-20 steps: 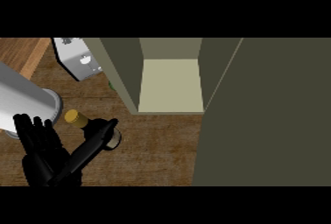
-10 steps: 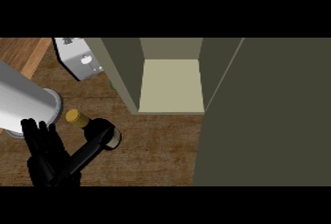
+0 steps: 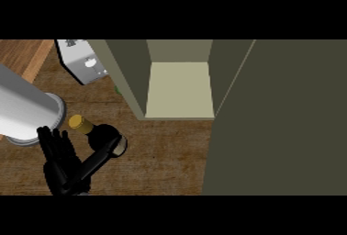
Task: Pick up the wine, place it into the cabinet and close the cabinet
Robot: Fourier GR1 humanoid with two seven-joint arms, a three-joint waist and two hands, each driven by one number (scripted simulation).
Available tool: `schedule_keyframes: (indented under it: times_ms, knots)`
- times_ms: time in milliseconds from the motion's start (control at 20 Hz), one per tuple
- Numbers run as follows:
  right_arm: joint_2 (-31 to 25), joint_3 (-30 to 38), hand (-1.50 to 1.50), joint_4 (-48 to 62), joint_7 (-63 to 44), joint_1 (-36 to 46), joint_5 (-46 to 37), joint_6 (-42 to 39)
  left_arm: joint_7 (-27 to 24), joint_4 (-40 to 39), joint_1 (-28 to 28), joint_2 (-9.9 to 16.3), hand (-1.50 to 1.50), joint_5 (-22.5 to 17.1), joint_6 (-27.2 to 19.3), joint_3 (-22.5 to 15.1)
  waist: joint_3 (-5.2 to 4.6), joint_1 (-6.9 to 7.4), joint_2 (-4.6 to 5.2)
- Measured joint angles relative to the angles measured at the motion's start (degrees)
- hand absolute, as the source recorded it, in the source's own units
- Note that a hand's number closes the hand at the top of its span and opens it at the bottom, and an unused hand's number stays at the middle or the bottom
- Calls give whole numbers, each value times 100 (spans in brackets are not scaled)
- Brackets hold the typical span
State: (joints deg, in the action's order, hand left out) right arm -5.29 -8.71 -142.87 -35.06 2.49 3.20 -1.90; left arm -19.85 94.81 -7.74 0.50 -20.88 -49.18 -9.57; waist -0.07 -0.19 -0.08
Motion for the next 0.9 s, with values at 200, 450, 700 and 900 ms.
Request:
schedule_keyframes:
  times_ms: [200,450,700,900]
  knots:
    - [-19,18,-150,-13,28,-79,6,-68,-542,-576,134,-30,-150,-397,286,171,2,-9,2]
    - [-29,119,-150,-13,-118,92,23,-63,-1054,-1136,206,-39,-150,-808,681,331,3,-3,2]
    - [7,109,-150,-18,-260,248,21,20,-1288,-1626,439,-27,-150,-1033,839,436,4,-7,2]
    - [33,-13,-150,-20,-371,315,-4,76,-1520,-1897,502,-40,-150,-1243,927,364,4,-5,1]
